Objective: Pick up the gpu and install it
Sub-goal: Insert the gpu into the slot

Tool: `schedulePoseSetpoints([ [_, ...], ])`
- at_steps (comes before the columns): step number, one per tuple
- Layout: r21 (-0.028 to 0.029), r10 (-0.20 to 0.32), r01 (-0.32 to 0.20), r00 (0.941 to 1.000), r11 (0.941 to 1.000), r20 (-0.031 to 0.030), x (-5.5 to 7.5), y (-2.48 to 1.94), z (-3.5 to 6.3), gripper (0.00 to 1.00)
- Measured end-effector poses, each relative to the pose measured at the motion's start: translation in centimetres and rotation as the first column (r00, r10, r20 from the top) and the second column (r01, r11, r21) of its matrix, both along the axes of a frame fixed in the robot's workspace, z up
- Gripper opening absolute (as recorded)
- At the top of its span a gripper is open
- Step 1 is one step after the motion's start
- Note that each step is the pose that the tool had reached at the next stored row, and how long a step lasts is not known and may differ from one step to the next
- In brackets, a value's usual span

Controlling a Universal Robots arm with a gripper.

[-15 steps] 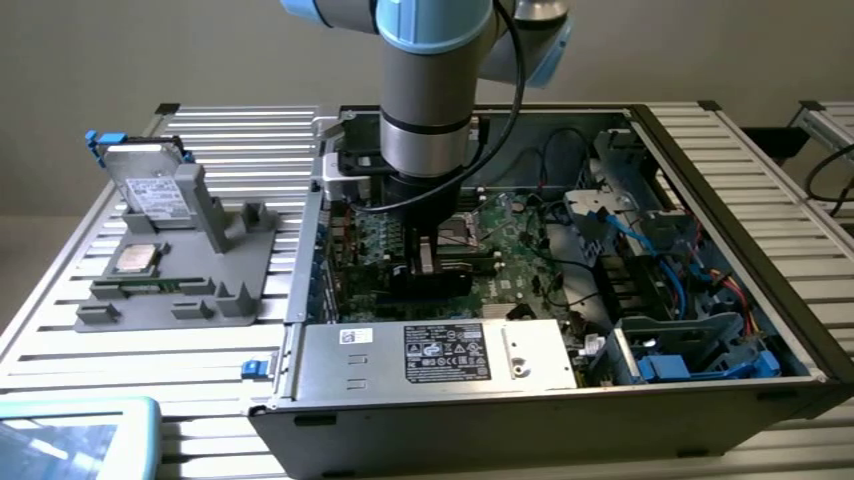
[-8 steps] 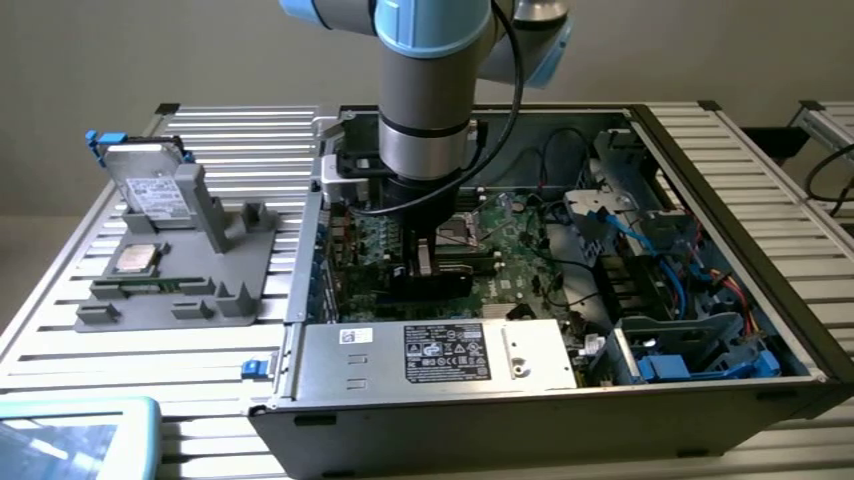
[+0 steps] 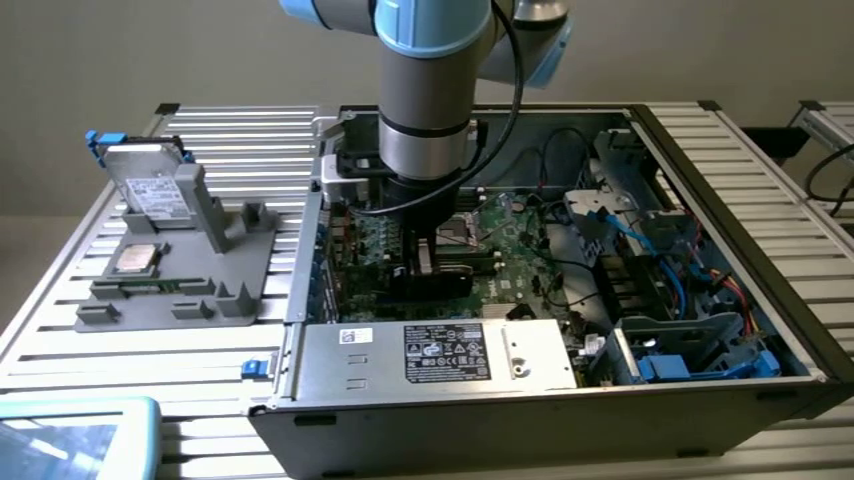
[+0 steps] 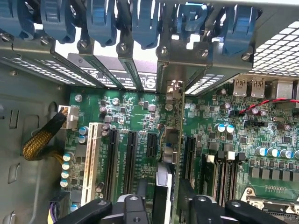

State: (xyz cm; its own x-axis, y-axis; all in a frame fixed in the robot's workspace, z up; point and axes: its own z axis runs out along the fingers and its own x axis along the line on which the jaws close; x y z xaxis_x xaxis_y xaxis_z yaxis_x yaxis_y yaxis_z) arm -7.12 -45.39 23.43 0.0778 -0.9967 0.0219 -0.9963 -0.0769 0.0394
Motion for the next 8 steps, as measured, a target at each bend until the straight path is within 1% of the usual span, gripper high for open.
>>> schedulePoseSetpoints([
  [1, 0.0001, 0.000, 0.000, 1.0000, 1.0000, 0.0001, 0.00, 0.00, 0.00, 0.45],
  [2, 0.0001, 0.000, 0.000, 1.0000, 1.0000, 0.0001, 0.00, 0.00, 0.01, 0.45],
  [3, -0.0001, 0.000, 0.000, 1.0000, 1.0000, 0.0000, 0.00, 0.00, 0.02, 0.52],
  [5, -0.0005, 0.000, 0.000, 1.0000, 1.0000, 0.0000, 0.00, -0.01, 0.08, 0.52],
  [6, -0.0007, 0.000, 0.000, 1.0000, 1.0000, 0.0005, 0.00, 0.00, 0.26, 0.52],
  [8, -0.0005, 0.000, 0.000, 1.0000, 1.0000, 0.0023, 0.00, 0.01, 0.94, 0.52],
])
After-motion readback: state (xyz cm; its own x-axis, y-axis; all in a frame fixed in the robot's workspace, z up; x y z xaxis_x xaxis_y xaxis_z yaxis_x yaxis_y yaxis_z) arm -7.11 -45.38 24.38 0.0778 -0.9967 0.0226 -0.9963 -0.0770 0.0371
